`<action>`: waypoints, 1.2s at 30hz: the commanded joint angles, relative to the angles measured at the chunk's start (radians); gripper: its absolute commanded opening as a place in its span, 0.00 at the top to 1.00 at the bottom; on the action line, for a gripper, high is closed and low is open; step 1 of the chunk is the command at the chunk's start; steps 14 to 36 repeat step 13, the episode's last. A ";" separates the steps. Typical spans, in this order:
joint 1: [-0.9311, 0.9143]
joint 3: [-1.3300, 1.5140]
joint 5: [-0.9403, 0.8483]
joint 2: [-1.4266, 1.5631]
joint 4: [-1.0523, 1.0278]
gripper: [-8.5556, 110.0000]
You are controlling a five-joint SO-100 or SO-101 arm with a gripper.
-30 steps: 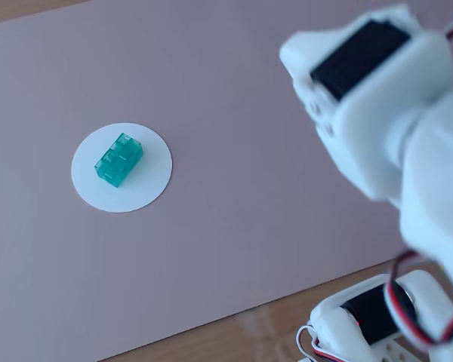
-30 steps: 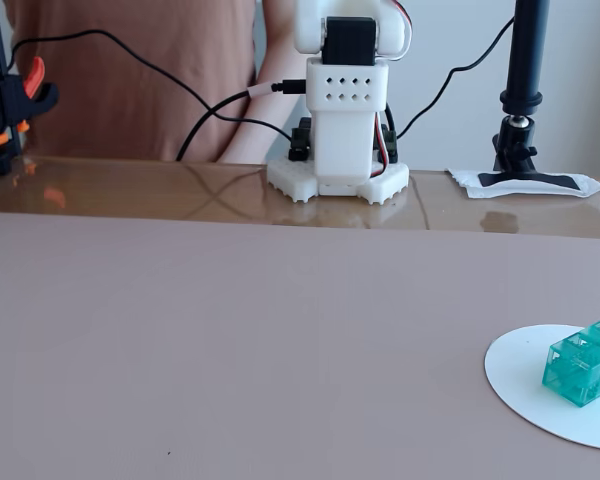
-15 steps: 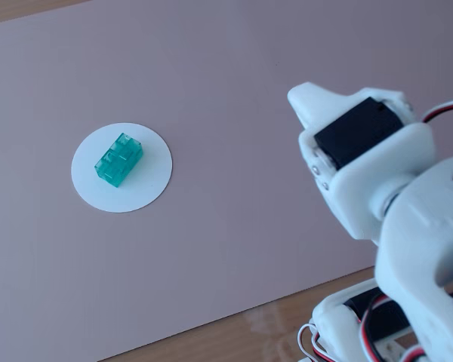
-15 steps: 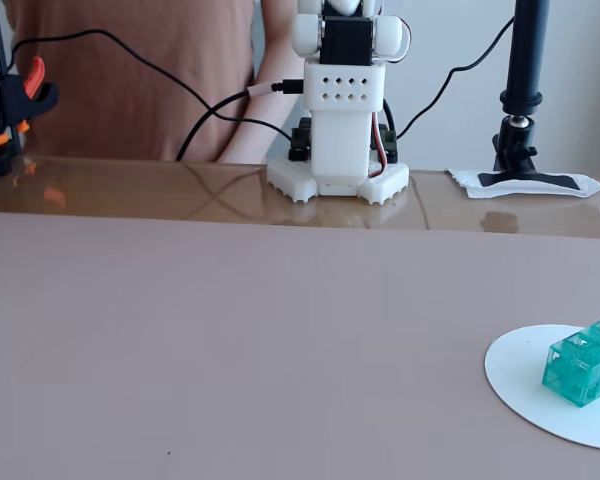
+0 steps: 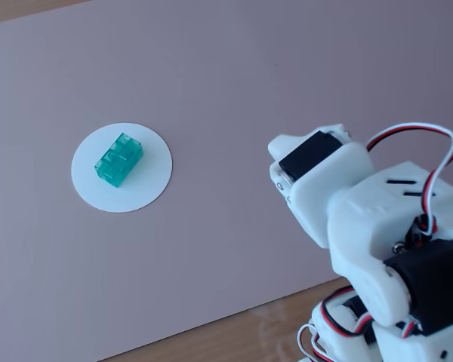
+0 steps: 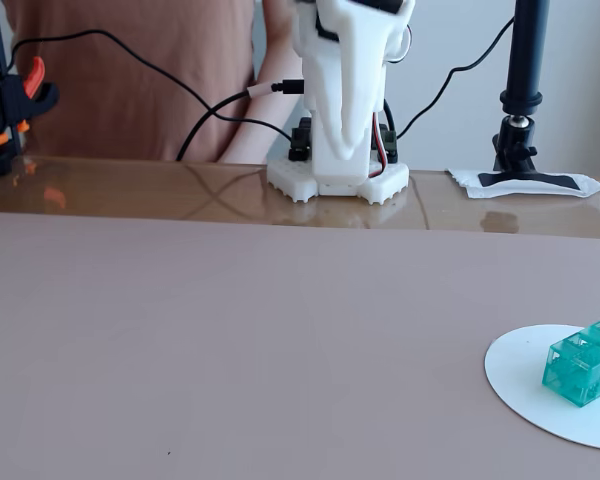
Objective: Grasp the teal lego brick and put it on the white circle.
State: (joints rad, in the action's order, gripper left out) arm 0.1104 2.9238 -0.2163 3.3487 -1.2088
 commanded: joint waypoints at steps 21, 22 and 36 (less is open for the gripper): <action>0.003 0.141 0.110 0.009 0.087 0.93; 0.003 0.141 0.110 0.009 0.087 0.93; 0.003 0.141 0.110 0.009 0.087 0.93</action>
